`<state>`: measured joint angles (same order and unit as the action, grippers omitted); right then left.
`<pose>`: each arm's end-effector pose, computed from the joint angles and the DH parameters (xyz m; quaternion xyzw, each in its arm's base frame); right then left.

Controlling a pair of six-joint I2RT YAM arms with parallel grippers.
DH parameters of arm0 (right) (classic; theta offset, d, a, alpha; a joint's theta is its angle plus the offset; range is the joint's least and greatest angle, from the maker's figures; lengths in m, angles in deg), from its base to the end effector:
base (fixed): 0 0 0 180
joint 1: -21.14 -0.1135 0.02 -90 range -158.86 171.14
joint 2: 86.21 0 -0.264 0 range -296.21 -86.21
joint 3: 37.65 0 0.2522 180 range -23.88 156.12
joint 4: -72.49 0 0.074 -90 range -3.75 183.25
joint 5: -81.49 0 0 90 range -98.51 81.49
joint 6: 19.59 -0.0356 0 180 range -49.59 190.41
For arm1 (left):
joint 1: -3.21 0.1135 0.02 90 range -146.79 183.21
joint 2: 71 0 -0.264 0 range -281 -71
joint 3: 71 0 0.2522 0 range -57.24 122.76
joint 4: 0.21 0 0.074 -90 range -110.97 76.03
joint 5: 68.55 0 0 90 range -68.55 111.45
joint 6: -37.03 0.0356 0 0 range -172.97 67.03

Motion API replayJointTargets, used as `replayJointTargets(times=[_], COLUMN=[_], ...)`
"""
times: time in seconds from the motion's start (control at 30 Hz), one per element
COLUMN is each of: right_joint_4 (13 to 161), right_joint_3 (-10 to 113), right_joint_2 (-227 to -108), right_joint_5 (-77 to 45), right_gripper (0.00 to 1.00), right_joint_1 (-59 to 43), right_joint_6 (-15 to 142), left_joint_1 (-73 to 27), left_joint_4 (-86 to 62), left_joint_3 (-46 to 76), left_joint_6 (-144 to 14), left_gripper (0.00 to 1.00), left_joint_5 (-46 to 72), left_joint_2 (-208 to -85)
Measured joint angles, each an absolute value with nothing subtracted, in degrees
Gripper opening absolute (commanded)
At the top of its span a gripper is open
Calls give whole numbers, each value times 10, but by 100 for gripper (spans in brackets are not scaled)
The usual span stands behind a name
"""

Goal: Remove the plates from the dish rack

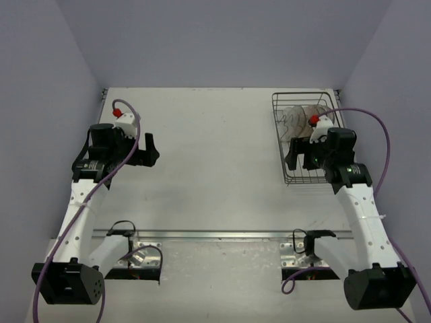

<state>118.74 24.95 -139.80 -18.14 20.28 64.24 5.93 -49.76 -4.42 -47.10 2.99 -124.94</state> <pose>0.1991 0.0089 0.2994 0.0041 0.8935 0.1022 0.4373 0.1972 -0.0019 0.3174 0.0959 0.8807 -0.1101 0.4506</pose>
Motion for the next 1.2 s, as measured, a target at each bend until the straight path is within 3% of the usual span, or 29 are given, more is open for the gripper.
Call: replayJointTargets(times=[0.4, 0.57, 0.77, 0.93, 1.2], right_joint_4=[1214, 1238, 1270, 1294, 1335], right_joint_3=[358, 504, 689, 799, 855], right_joint_2=[-1479, -1607, -1776, -1898, -1992], right_joint_5=[-160, -140, -122, -114, -96], right_gripper=[98, 82, 51, 49, 47], right_joint_1=[203, 203, 203, 203, 203], right_joint_6=[651, 660, 665, 667, 680], left_joint_1=[59, 59, 59, 59, 59], left_joint_4=[-499, -513, -516, -516, -518], left_joint_3=[-43, -7, 38, 49, 49], left_joint_6=[-472, -472, -472, -470, -467], left_gripper=[100, 100, 100, 100, 100], left_joint_5=[64, 61, 58, 63, 74], left_joint_2=[-1291, -1337, -1364, -1362, -1358])
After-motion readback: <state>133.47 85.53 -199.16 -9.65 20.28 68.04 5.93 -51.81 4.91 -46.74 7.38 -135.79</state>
